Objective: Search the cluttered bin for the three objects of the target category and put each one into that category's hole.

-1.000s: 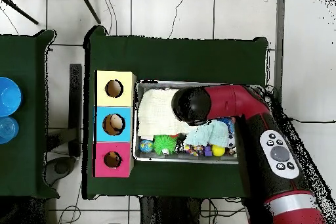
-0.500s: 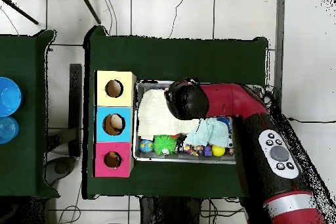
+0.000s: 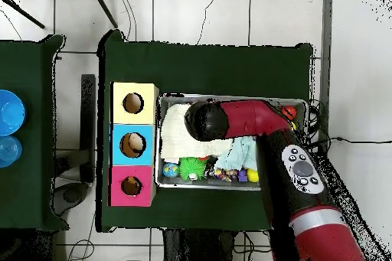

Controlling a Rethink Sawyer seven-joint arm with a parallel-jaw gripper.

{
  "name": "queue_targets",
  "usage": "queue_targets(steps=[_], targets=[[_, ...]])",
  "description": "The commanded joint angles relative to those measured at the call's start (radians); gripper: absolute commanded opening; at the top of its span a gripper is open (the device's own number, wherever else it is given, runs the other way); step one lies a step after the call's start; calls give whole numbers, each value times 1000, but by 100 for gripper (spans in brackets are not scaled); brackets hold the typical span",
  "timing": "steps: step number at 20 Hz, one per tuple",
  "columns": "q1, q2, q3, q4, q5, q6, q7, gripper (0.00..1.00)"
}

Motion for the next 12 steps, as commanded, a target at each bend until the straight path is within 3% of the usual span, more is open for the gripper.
queue_targets(steps=[1,5,12], targets=[[68,160,-91,-86,-82,239,-9,100],[94,215,-105,-146,-114,248,-7,100],[132,249,-115,-198,-141,274,-2,100]])
